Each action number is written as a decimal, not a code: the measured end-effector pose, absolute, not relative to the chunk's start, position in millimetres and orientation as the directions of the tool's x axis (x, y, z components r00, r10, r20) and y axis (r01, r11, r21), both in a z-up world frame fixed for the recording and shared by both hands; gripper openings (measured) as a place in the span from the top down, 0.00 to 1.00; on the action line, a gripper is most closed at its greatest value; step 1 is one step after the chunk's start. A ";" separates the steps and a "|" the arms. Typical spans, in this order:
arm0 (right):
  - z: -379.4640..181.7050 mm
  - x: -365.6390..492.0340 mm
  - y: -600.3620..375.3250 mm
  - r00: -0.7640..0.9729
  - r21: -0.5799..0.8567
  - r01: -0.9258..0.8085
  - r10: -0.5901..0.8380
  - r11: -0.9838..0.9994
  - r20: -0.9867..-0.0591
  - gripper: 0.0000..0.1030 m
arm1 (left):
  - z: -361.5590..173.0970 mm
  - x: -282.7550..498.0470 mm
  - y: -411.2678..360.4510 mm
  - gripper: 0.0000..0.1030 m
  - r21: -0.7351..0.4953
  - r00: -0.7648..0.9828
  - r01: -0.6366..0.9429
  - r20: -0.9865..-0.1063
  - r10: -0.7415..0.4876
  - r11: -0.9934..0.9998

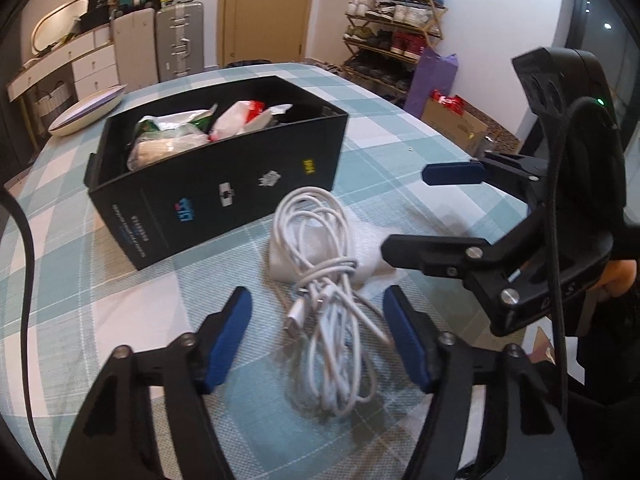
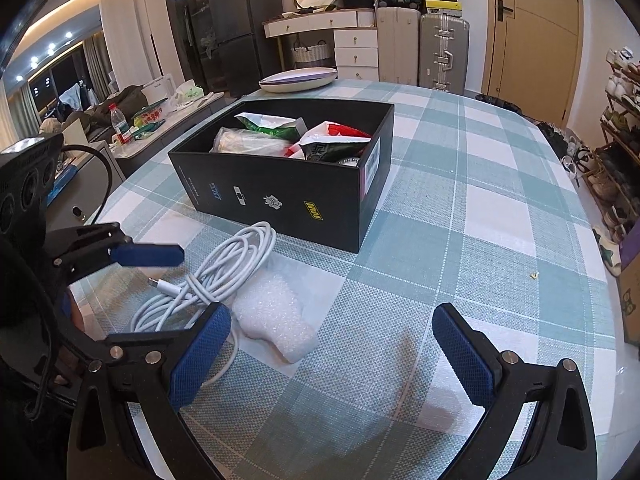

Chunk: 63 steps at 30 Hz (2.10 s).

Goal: Organize soft objects
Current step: 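Grasp the coiled white cable with the left gripper while the right grasps the white foam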

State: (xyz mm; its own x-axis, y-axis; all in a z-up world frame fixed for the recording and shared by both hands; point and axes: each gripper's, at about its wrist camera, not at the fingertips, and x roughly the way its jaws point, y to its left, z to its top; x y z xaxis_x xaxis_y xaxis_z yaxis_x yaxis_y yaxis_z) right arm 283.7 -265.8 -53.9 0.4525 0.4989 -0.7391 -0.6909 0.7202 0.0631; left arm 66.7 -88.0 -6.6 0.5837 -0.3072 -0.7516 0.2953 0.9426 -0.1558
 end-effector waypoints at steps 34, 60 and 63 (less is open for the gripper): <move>-70.5 275.2 -237.4 0.416 0.059 -0.718 0.495 0.694 -0.763 0.05 | 27.3 60.1 -44.1 0.78 -0.164 0.659 0.242 -0.695 -0.286 0.956; -65.3 265.3 -230.4 0.424 0.029 -0.753 0.519 0.657 -0.742 0.61 | 46.8 55.5 -31.8 0.78 -0.160 0.708 0.216 -0.654 -0.267 0.963; -61.8 263.3 -231.0 0.430 0.021 -0.761 0.529 0.648 -0.732 0.61 | 49.3 56.5 -29.5 0.78 -0.162 0.716 0.207 -0.647 -0.262 0.965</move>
